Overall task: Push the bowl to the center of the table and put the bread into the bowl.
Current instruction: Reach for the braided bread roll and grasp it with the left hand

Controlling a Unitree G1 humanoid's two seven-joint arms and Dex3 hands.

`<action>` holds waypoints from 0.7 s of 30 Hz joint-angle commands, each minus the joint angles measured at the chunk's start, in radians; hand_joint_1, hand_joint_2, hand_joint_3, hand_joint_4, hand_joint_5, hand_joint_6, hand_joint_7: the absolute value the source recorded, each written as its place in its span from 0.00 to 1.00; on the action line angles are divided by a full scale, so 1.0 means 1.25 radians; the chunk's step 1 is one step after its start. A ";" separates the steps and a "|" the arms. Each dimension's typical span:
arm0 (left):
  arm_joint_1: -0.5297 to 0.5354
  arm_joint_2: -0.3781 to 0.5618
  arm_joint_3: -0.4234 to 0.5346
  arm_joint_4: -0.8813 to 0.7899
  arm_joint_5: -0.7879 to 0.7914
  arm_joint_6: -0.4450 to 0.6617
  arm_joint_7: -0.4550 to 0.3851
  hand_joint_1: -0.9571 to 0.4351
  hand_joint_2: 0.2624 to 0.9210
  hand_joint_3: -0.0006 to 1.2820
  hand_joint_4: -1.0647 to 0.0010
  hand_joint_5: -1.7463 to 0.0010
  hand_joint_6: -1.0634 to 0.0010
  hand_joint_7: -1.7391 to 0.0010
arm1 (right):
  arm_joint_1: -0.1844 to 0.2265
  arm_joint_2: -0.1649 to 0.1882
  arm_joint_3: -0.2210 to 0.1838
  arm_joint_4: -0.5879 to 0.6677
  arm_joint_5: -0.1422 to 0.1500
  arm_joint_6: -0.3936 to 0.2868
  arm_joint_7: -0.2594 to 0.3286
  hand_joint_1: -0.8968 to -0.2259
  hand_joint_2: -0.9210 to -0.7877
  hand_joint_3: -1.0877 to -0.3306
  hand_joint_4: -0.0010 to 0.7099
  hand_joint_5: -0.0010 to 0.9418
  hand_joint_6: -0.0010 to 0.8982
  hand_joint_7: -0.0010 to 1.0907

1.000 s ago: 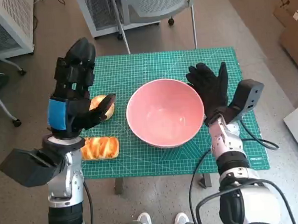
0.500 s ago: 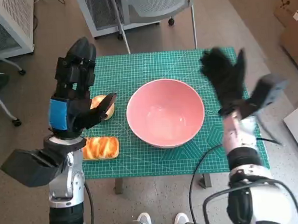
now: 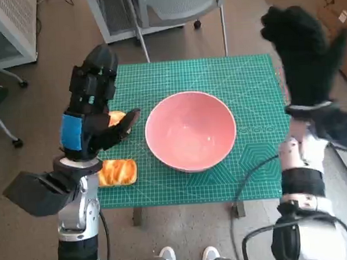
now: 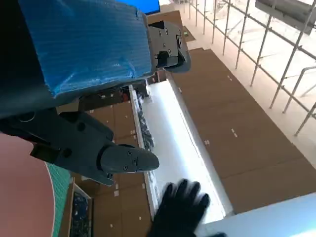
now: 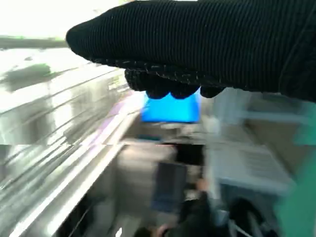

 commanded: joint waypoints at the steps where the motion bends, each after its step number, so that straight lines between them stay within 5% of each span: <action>1: 0.006 0.115 0.012 -0.081 0.036 0.061 -0.056 0.49 0.84 0.23 0.92 0.97 1.00 0.73 | 0.065 0.011 0.020 -0.084 0.027 0.008 0.018 0.37 0.00 0.48 0.34 0.01 0.37 0.02; 7: 0.046 0.345 0.028 -0.244 0.164 0.265 -0.151 0.53 0.68 0.20 0.93 0.98 1.00 0.75 | 0.096 0.011 0.035 -0.144 0.033 0.018 0.003 0.37 0.00 0.48 0.36 0.01 0.38 0.03; 12: 0.099 0.496 -0.002 -0.384 0.262 0.498 -0.227 0.66 0.66 0.06 0.91 1.00 0.81 0.89 | 0.102 0.012 0.038 -0.148 0.037 0.038 -0.008 0.37 0.00 0.48 0.38 0.02 0.39 0.02; 21: 0.118 0.562 -0.084 -0.438 0.328 0.653 -0.285 0.67 0.69 0.03 0.90 1.00 0.72 0.97 | 0.099 0.024 0.053 -0.147 0.045 0.058 -0.016 0.35 0.00 0.48 0.39 0.01 0.41 0.03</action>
